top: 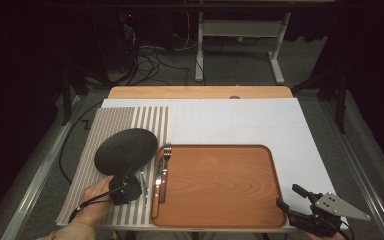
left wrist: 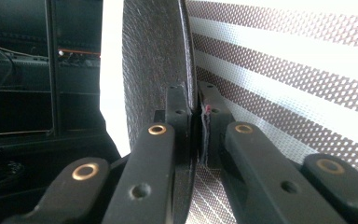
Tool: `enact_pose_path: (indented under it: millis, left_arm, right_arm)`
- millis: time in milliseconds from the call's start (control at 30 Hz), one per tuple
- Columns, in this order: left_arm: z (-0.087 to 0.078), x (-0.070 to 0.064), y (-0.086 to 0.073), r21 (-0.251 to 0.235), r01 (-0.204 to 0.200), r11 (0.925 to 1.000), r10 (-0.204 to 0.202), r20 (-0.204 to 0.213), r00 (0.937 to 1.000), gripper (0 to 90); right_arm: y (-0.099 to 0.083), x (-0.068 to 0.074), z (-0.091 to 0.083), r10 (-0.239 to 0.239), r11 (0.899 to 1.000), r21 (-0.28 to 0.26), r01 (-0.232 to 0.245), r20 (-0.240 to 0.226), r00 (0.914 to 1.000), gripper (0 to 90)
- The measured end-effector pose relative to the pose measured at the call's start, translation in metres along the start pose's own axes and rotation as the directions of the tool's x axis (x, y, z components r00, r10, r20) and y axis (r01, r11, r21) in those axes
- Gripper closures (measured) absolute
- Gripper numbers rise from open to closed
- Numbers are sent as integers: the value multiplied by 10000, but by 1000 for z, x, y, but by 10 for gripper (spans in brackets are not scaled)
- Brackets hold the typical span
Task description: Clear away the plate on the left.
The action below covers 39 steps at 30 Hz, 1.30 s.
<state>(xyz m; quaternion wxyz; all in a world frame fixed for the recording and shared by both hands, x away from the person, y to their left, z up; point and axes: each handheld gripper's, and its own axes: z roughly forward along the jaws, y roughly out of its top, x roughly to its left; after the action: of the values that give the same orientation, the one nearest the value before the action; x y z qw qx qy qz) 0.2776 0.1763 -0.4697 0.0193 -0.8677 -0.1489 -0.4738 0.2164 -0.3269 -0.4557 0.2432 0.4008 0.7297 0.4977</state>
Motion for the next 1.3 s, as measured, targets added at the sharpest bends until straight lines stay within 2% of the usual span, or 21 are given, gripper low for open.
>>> enact_pose_path:
  millis: [67,267,467,667,800,1133,1300]
  left_arm:
    - [0,-1,0,1,-101,9999,101,-29,9999,814]
    - [-3,4,-1,-94,117,9999,-115,149,9998,814]
    - [-6,3,1,-218,-32,9998,35,124,9999,814]
    - [-14,8,4,-448,36,9990,-34,51,10000,814]
    - [-22,11,9,-674,-87,9977,84,-51,10000,814]
    - [-36,10,27,-1344,-546,9894,517,-251,9983,814]
    - [-41,11,35,-1591,-595,9855,559,-276,9981,813]
  right_arm:
    - [0,0,0,13,10000,25,-13,14,10000,273]
    - [0,0,0,1,10000,47,-1,16,10000,273]
    - [0,0,0,4,10000,51,-4,16,10000,273]
    - [0,0,0,17,10000,46,-17,17,10000,273]
    - [0,0,1,11,10000,50,-11,15,10000,273]
    - [0,-2,0,20,10000,22,-20,14,10000,273]
    - [0,-3,0,18,10000,6,-18,66,10000,273]
